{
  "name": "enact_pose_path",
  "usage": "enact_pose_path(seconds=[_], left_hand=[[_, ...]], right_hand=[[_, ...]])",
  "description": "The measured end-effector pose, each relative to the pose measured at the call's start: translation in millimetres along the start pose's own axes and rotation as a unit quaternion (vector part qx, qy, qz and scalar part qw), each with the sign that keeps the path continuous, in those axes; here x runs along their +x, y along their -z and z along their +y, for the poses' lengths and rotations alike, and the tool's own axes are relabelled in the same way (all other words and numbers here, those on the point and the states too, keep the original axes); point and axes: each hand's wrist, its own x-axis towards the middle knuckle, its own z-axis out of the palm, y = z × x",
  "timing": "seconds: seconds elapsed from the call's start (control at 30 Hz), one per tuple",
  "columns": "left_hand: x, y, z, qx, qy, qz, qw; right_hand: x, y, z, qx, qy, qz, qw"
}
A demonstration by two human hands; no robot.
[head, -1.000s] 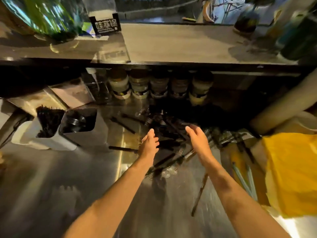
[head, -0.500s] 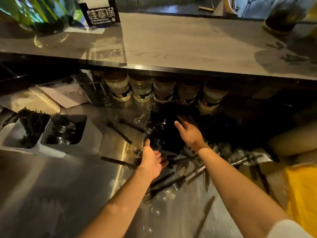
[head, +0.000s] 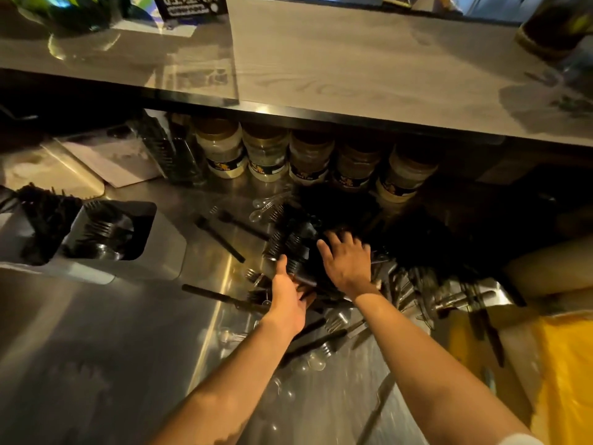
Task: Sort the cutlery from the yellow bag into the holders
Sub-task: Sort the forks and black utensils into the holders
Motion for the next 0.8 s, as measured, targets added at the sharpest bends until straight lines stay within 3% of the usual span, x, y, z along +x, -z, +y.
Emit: enact_pose_path(seconds=[0.43, 0.63, 0.7, 0.8], left_hand=[[-35.0, 25.2, 5.8, 0.011, -0.031, 0.007, 0.999], [-36.7, 35.8, 17.9, 0.039, -0.019, -0.001, 0.999], [-37.3, 37.7, 21.8, 0.043, -0.017, -0.002, 0.999], [-34.2, 41.1, 27.1, 0.039, -0.011, -0.003, 0.999]], right_hand=[[-68.1, -2.9, -18.2, 0.054, 0.029, -0.081, 0.995], [-73.6, 12.3, -21.4, 0.010, 0.023, -0.033, 0.999], [-72.4, 12.4, -24.7, 0.051, 0.026, -0.031, 0.998], [-66.8, 6.7, -31.8, 0.145, 0.033, -0.116, 0.982]])
